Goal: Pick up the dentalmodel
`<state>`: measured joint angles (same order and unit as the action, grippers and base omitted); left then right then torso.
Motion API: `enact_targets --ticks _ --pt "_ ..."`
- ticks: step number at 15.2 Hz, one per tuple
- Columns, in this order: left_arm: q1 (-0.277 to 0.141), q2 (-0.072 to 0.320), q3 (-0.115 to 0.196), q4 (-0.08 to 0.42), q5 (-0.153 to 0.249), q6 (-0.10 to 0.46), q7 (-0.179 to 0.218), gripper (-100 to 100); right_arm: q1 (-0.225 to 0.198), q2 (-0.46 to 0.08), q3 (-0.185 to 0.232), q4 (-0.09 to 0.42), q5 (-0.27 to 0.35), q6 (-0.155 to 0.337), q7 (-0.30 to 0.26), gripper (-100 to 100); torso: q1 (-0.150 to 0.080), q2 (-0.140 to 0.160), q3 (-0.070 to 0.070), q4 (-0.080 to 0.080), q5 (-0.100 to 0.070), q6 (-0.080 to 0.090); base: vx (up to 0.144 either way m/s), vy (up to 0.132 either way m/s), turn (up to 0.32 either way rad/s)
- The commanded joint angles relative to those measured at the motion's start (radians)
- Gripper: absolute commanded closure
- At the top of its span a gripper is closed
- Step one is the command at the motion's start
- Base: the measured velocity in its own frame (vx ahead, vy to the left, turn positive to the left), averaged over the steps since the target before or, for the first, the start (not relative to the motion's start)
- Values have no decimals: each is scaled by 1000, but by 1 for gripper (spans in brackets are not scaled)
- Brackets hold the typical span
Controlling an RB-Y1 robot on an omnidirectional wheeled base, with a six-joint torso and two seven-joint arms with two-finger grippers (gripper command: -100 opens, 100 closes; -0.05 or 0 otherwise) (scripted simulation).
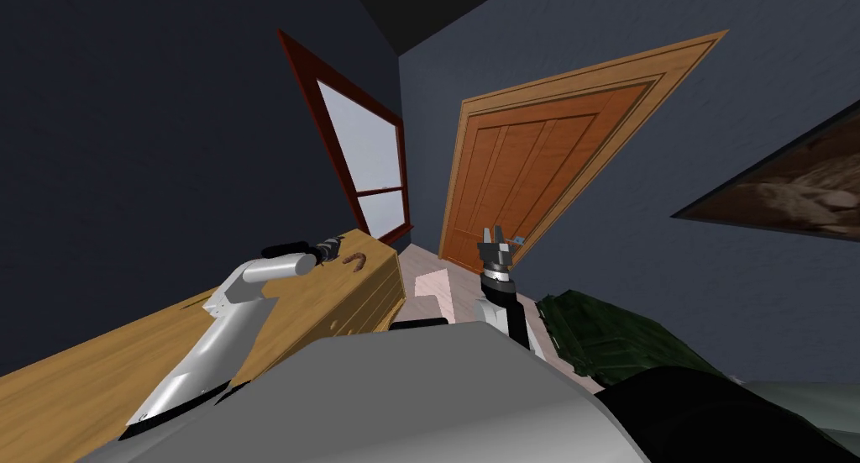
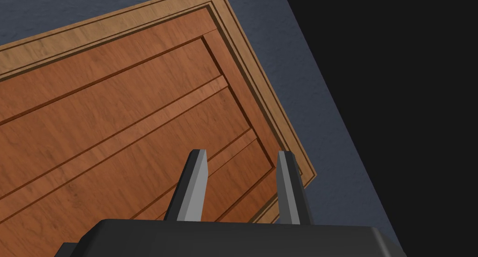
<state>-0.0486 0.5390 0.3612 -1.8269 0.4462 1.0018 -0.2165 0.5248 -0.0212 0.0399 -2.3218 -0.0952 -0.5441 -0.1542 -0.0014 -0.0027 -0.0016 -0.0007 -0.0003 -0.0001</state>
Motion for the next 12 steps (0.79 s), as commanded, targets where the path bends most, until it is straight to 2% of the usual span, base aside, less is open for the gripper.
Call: enact_targets --ticks 1,3,4,6,7,9,10,12 --pt "-23 9 17 26 26 50 -18 -100 0 0 0 0 0 0 0 0 0 0 0 0 0 0 37 -20 -13" --pt "-23 9 17 26 26 84 -18 -100 0 0 0 0 0 0 0 0 0 0 0 0 0 0 41 -17 -10" --pt "-42 17 31 47 48 109 -33 -100 0 0 0 0 0 0 0 0 0 0 0 0 0 0 49 -17 -17" --pt "-42 17 31 47 48 146 -33 -100 0 0 0 0 0 0 0 0 0 -1 0 0 0 0 42 -16 -11" --pt "-61 25 45 68 69 170 -48 -100 0 0 0 0 0 0 0 0 0 0 0 0 0 0 44 -14 -16" --pt "-61 25 45 68 69 206 -48 -100 0 0 0 0 0 0 0 0 0 -1 0 0 0 0 42 -12 -10" --pt "-78 31 58 89 89 230 -62 -100 0 0 0 0 0 0 0 0 0 0 0 0 0 0 35 -16 -13" --pt "-78 31 58 89 89 263 -62 -100 0 0 0 0 0 0 0 0 0 0 0 0 0 0 38 -18 -11"
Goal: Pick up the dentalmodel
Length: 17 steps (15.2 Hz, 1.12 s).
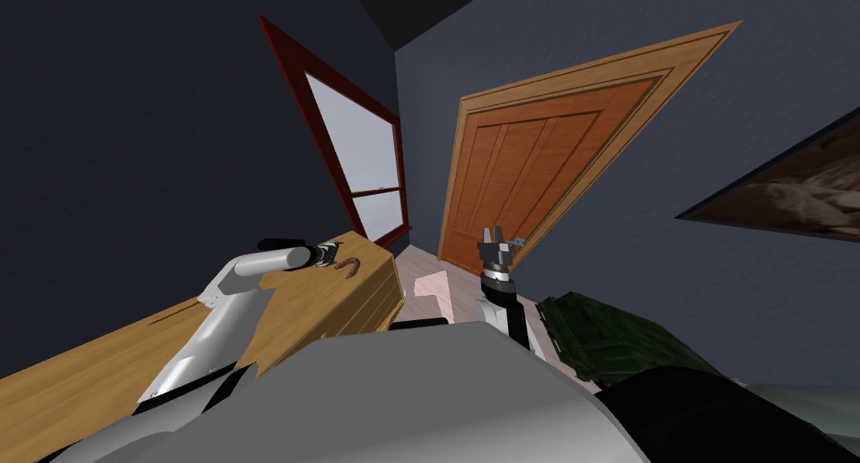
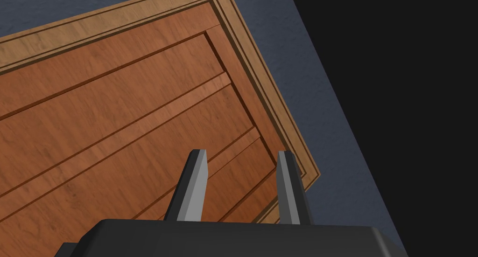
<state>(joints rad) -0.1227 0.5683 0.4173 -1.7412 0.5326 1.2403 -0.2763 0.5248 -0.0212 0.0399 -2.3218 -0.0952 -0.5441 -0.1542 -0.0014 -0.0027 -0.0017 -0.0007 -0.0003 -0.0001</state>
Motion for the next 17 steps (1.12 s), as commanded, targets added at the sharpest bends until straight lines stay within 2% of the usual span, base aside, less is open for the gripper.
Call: enact_targets --ticks 1,3,4,5,6,9,11,12,15,16,17 --pt "-20 7 14 23 22 50 -15 -100 0 0 0 0 0 0 0 0 0 0 0 0 0 0 41 -16 -12" --pt "-20 7 14 23 22 80 -15 -100 0 0 0 0 0 0 0 0 0 0 0 0 0 0 39 -8 -10" --pt "-34 12 25 43 40 109 -27 -100 0 0 0 0 0 0 0 0 1 0 0 0 0 0 36 -8 -11" --pt "-34 12 25 43 40 127 -27 -100 0 0 0 0 0 0 0 0 1 0 0 0 0 0 40 -10 -15" --pt "-34 12 25 43 40 131 -27 -100 0 0 0 0 0 0 0 0 1 0 0 0 0 0 34 -9 -5" --pt "-58 19 45 79 72 204 -50 -100 0 0 0 0 0 0 0 0 1 0 0 0 0 0 47 -3 -14" --pt "-58 19 45 79 72 224 -50 -100 0 0 0 0 0 0 0 0 1 -1 -1 0 0 0 46 -10 -8" --pt "-67 21 53 96 86 258 -60 -100 0 0 0 0 0 0 0 0 1 -1 0 0 0 0 39 -9 -6" --pt "-75 22 60 112 98 302 -69 -100 0 0 0 0 0 0 0 0 1 0 0 0 0 0 44 -1 -12" --pt "-80 22 66 127 109 332 -77 -100 0 0 0 0 0 0 0 0 1 -1 0 0 0 0 52 -2 -11" --pt "-80 22 66 127 109 334 -77 -100 0 0 0 0 0 0 0 0 1 -1 0 0 0 0 46 -1 -8"
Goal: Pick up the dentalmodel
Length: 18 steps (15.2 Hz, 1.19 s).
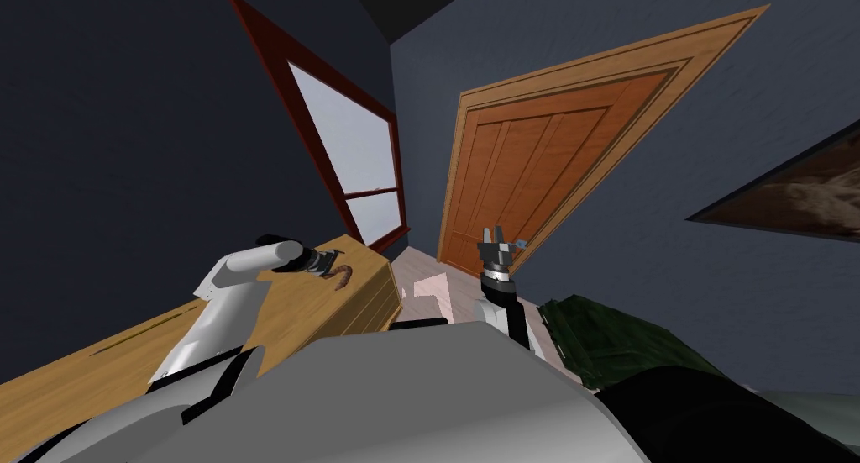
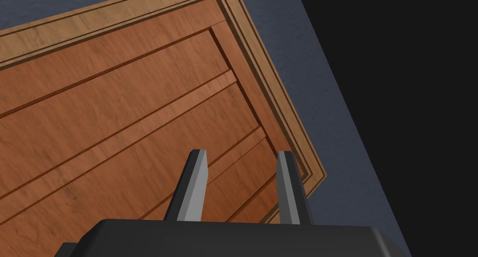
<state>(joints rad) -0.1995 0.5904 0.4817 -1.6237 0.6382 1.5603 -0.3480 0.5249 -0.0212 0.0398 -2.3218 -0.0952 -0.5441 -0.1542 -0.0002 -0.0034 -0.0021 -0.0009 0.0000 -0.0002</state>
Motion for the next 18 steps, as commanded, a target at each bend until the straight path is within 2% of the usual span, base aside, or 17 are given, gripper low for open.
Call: enact_targets --ticks 1,5,6,7,10,11,12,16,17,18 --pt "-7 -1 6 23 12 42 -12 -100 0 0 0 0 0 0 0 0 0 0 0 0 0 0 44 0 -7" --pt "-4 -10 10 55 27 94 -24 -100 0 0 0 0 0 0 0 0 1 0 0 0 0 0 43 8 -9" --pt "-8 -6 9 45 23 77 -20 -100 0 0 0 0 0 0 0 0 1 0 0 0 0 0 23 4 -2" --pt "-7 -11 3 74 16 51 -24 -100 0 0 0 0 0 0 0 0 0 1 1 0 0 0 0 6 -60" --pt "-6 -16 -4 108 6 12 -27 -100 0 0 0 0 0 0 0 0 1 4 2 1 0 0 -24 9 -103" --pt "-5 -16 -2 91 9 31 -25 -100 0 0 0 0 0 0 0 0 1 5 3 1 0 0 -19 7 -37" --pt "-6 -17 -3 95 8 25 -25 100 0 0 0 0 0 0 0 0 1 5 3 1 0 0 -6 3 -2" --pt "-5 -17 -3 95 8 25 -24 100 0 0 0 0 0 0 0 0 0 4 2 1 0 1 -2 0 4" --pt "-7 -10 5 67 18 59 -23 100 0 0 0 0 0 0 0 0 0 4 2 1 0 1 10 -4 93" --pt "-7 -8 6 60 20 67 -22 100 0 0 0 0 0 0 0 0 0 4 2 1 -1 0 24 -9 149"
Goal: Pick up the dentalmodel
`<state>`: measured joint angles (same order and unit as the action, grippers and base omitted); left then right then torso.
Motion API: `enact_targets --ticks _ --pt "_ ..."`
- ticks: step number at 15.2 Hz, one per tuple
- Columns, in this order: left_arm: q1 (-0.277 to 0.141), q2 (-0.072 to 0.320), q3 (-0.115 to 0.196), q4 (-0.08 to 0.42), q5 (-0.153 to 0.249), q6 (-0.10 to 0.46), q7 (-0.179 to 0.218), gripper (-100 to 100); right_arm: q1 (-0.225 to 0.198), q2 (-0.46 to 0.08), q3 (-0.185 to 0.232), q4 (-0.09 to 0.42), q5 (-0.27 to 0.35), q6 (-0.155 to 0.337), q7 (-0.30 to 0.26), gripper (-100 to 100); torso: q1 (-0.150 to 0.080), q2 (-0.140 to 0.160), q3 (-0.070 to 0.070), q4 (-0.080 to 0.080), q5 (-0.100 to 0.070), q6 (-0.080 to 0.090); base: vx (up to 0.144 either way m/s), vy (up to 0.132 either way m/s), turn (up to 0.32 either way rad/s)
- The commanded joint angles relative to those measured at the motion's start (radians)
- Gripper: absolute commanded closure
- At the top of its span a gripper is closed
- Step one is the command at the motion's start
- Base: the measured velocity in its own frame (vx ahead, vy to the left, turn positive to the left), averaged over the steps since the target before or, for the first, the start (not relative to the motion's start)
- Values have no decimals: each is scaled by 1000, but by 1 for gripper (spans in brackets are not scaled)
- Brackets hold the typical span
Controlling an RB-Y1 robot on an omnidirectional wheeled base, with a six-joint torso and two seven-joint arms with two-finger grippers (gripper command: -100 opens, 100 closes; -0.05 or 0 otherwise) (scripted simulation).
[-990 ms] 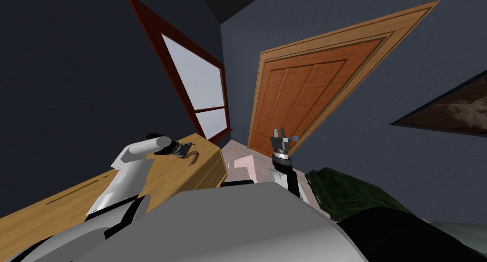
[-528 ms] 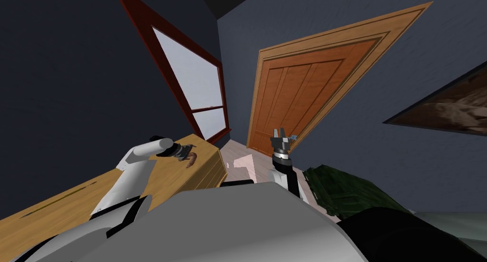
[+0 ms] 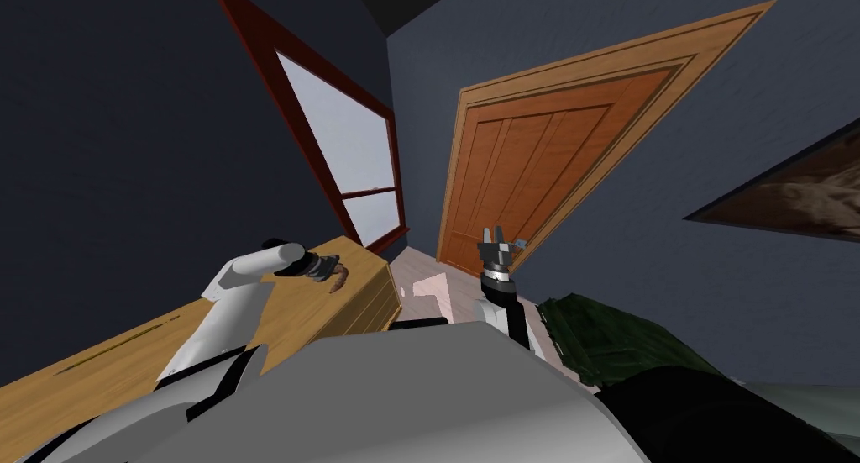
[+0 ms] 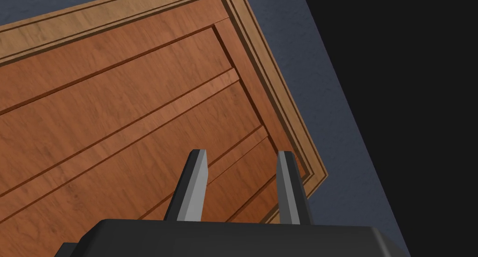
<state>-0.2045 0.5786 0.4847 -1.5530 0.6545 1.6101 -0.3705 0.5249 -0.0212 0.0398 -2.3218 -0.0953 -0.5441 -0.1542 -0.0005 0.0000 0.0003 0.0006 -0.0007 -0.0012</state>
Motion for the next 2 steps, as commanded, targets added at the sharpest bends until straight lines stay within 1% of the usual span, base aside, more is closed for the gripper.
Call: enact_targets --ticks 1,2 --pt "-3 6 6 -24 8 33 2 100 0 0 0 0 0 0 0 0 0 0 0 0 0 0 29 -14 131" --pt "-1 3 3 -10 3 13 0 100 0 0 0 0 0 0 0 0 0 0 0 0 0 0 18 -10 52"
